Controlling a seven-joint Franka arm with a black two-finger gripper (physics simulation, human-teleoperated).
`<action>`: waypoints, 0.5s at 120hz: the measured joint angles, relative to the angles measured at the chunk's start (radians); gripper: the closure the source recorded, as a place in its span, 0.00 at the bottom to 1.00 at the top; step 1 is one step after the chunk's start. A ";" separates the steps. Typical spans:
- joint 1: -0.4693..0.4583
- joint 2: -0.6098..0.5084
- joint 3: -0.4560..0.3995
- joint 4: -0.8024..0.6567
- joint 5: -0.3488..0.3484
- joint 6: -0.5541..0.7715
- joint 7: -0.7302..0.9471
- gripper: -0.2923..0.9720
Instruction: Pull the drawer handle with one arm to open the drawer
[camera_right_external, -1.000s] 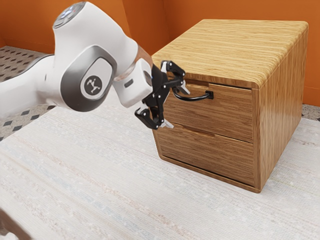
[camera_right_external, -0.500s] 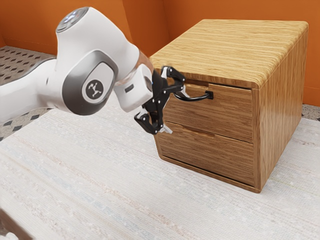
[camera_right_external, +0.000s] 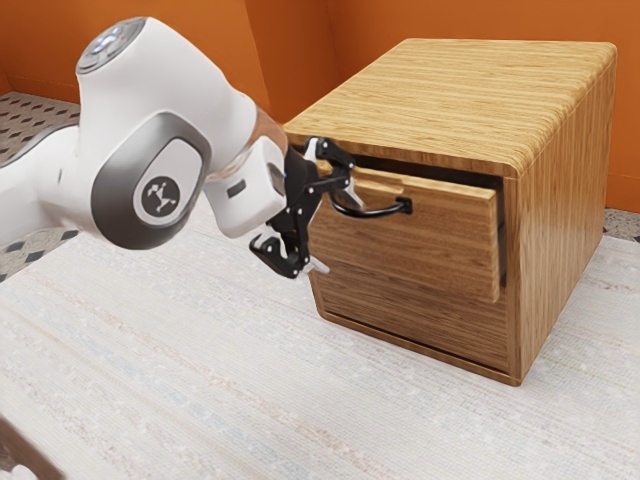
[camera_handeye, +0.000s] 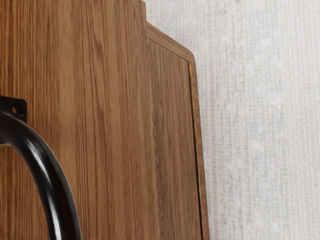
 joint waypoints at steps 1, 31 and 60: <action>0.000 0.000 0.000 -0.003 0.000 0.001 0.000 0.25; 0.000 -0.084 0.000 -0.092 -0.007 0.011 -0.013 0.24; 0.000 -0.200 0.006 -0.186 -0.033 0.011 -0.021 0.25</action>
